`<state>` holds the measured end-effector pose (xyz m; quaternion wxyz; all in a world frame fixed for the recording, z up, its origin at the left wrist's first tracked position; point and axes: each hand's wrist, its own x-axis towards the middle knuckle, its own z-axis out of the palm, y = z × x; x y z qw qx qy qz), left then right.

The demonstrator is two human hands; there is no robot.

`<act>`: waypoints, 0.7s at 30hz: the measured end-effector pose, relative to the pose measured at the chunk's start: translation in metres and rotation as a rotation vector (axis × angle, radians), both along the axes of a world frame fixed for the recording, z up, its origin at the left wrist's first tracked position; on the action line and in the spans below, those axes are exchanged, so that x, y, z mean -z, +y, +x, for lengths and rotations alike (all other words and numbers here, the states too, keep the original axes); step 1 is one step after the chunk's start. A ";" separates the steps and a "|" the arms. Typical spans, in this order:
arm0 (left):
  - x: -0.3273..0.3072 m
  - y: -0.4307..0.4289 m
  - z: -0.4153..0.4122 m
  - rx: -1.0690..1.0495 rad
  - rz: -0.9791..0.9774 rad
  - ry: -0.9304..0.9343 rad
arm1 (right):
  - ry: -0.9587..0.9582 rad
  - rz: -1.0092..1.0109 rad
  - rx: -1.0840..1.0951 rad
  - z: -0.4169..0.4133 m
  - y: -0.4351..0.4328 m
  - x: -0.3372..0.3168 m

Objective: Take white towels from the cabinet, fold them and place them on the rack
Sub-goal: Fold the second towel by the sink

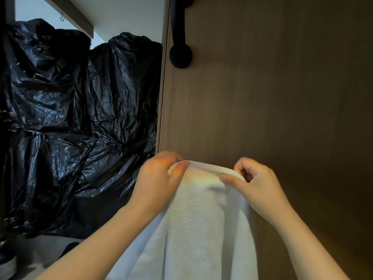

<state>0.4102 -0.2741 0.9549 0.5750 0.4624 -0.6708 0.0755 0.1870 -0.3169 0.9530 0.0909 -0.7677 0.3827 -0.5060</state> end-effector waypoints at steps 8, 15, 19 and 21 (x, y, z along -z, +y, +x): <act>-0.002 -0.005 0.015 -0.049 0.003 0.001 | 0.054 0.241 -0.141 -0.010 -0.005 0.000; 0.001 -0.009 0.032 -0.124 0.036 -0.006 | -0.053 0.137 -0.133 -0.021 -0.002 -0.001; 0.001 -0.007 0.021 -0.135 0.068 -0.161 | -0.071 -0.044 -0.073 0.001 0.000 -0.001; -0.002 -0.002 0.011 -0.052 0.053 -0.201 | 0.003 -0.110 -0.062 0.015 0.002 -0.004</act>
